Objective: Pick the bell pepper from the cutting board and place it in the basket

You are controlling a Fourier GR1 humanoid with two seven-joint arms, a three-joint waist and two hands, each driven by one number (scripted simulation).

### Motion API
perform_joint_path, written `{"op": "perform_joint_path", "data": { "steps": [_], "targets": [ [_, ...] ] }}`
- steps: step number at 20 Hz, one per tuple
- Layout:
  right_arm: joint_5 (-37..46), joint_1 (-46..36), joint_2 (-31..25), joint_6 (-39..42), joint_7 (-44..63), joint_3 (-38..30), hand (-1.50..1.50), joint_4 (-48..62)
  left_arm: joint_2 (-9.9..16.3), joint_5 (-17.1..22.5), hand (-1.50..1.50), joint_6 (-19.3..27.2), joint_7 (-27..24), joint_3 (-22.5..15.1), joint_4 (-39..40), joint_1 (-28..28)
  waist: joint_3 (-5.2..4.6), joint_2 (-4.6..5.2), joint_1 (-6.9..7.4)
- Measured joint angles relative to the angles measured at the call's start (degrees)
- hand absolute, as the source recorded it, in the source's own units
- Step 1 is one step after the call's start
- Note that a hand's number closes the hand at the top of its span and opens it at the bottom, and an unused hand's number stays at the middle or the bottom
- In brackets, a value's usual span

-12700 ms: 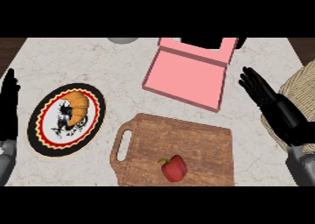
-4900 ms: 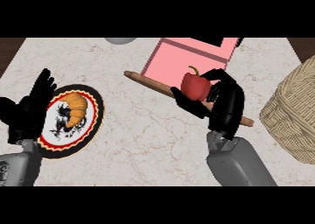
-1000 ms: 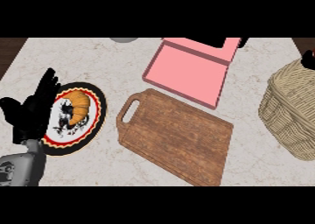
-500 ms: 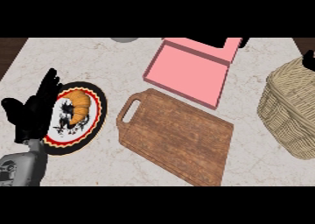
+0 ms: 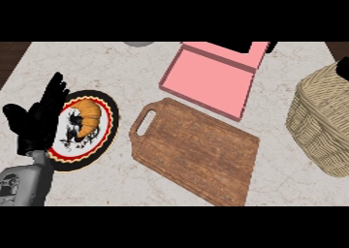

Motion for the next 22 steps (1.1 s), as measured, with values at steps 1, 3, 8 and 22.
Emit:
{"op": "perform_joint_path", "data": {
  "steps": [1, 3, 8, 22],
  "targets": [
    [-0.06, -0.32, 0.06, 0.03, -0.10, -0.19, 1.50, 0.73, -0.01, 0.07, 0.00, -0.05, 0.29, -0.07, -0.54, 0.10, 0.00, 0.02, 0.10],
    [-0.45, 0.35, 0.18, 0.24, -0.60, -0.47, 1.50, 1.11, 0.35, 0.35, 0.00, -0.42, 0.22, 0.29, -0.13, 0.06, -0.04, -0.05, -0.04],
    [-1.41, 0.50, -0.03, 0.35, -1.76, -1.48, 1.50, 2.72, 0.50, 1.03, 0.00, -0.78, -0.54, 0.95, 0.61, -0.18, -0.04, -0.05, 0.00],
    [-5.72, 1.97, -0.02, -0.34, 2.76, -5.24, -1.50, 2.61, 0.26, 0.58, 0.00, -0.81, 0.61, 0.25, -1.15, 0.85, -0.12, -0.22, -0.44]
  ]
}}
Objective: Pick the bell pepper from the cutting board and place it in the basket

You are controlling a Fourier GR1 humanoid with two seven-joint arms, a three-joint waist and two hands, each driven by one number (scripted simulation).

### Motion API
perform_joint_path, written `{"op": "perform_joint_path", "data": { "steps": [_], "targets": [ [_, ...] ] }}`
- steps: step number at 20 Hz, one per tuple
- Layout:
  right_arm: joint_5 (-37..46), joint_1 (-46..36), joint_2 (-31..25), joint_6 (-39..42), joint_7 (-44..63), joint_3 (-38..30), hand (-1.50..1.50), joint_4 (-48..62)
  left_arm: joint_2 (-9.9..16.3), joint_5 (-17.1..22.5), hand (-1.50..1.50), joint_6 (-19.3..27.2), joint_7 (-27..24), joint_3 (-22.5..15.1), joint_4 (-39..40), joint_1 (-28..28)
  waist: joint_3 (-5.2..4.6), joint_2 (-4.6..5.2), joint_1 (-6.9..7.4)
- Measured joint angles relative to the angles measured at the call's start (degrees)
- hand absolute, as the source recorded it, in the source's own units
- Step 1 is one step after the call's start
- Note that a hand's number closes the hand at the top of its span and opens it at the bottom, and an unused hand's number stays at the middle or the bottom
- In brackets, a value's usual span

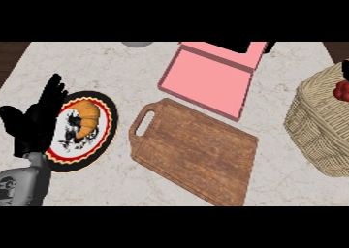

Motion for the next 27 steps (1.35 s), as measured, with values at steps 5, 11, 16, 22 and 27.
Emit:
{"op": "perform_joint_path", "data": {
  "steps": [5, 11, 16, 22, 27],
  "targets": [
    [-5.00, 0.63, 0.86, -5.07, -2.59, -4.06, -1.50, -4.28, -0.12, 0.29, 0.00, -0.10, -0.73, 0.36, -0.51, 1.49, 0.08, -0.11, -0.42],
    [-12.46, 1.02, 0.75, -9.45, -4.07, -10.38, -1.50, -9.83, -0.37, -0.08, 0.00, 0.51, -0.70, 0.37, -0.38, 1.37, 0.22, -0.19, -1.01],
    [-18.93, 5.08, -0.35, -8.62, -3.49, -15.02, -1.50, -16.80, 0.07, -0.08, 0.00, 0.48, -0.16, 0.78, -1.57, 2.92, 0.27, -0.51, -2.06],
    [-28.09, 15.34, -0.25, -4.42, -3.91, -20.82, -1.50, -29.21, 0.61, 0.30, 0.00, 0.40, -0.33, 1.80, -1.03, 3.26, 0.23, -0.73, -3.19],
    [-35.31, 27.98, 0.83, 1.77, -4.35, -24.87, -1.50, -43.25, 1.06, 0.76, 0.00, 0.03, 1.46, 1.95, -3.22, 3.83, 0.26, -0.69, -3.23]
  ]
}}
